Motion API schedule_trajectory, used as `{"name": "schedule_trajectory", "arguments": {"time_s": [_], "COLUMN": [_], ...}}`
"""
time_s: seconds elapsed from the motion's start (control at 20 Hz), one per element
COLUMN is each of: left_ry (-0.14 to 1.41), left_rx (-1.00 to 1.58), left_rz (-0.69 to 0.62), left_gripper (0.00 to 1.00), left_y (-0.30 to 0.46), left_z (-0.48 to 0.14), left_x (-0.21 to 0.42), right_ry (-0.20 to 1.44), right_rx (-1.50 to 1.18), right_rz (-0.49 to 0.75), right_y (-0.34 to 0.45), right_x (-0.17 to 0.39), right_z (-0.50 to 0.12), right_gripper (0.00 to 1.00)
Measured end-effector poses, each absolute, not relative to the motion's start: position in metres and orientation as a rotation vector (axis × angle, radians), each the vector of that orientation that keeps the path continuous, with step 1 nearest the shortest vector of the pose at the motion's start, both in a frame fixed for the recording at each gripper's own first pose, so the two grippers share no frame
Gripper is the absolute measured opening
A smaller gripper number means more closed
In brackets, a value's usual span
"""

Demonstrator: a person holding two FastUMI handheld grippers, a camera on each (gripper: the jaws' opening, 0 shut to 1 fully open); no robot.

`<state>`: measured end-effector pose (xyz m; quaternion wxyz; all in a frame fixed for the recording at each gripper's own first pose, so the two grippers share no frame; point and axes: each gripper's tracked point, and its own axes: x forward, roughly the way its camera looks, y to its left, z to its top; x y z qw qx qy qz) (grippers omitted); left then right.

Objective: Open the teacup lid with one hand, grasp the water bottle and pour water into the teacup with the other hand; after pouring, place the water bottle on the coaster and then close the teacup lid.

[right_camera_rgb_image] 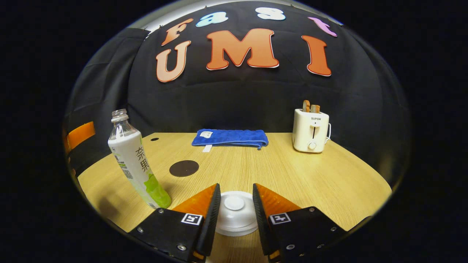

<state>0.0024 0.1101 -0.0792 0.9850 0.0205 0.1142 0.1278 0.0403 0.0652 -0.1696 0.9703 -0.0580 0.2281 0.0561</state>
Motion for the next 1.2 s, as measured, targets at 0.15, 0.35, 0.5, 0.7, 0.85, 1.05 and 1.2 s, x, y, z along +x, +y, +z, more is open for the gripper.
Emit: {"name": "schedule_trajectory", "arguments": {"time_s": [0.15, 0.35, 0.5, 0.7, 0.85, 1.05, 1.2], "left_ry": [0.235, 0.237, 0.244, 0.241, 0.233, 0.214, 0.212], "left_rx": [0.045, 0.042, 0.033, 0.033, 0.03, 0.033, 0.02], "left_rz": [0.258, 0.264, 0.261, 0.255, 0.25, 0.232, 0.194], "left_gripper": [0.99, 0.99, 0.99, 0.99, 0.99, 0.99, 0.98], "left_y": [0.111, 0.113, 0.112, 0.109, 0.105, 0.092, 0.074], "left_z": [-0.081, -0.081, -0.084, -0.084, -0.081, -0.075, -0.077], "left_x": [0.002, 0.002, 0.001, 0.001, 0.001, -0.001, 0.001], "right_ry": [0.478, 0.478, 0.476, 0.441, 0.382, 0.34, 0.342], "right_rx": [-0.132, -0.123, -0.12, -0.075, -0.066, -0.074, -0.049], "right_rz": [0.12, 0.11, 0.11, 0.117, 0.11, 0.028, -0.048], "right_y": [0.068, 0.064, 0.064, 0.062, 0.051, 0.008, -0.026], "right_x": [0.039, 0.04, 0.04, 0.038, 0.034, 0.036, 0.036], "right_z": [-0.175, -0.173, -0.174, -0.157, -0.13, -0.111, -0.109], "right_gripper": [0.41, 0.29, 0.24, 0.2, 0.19, 0.19, 0.2]}}
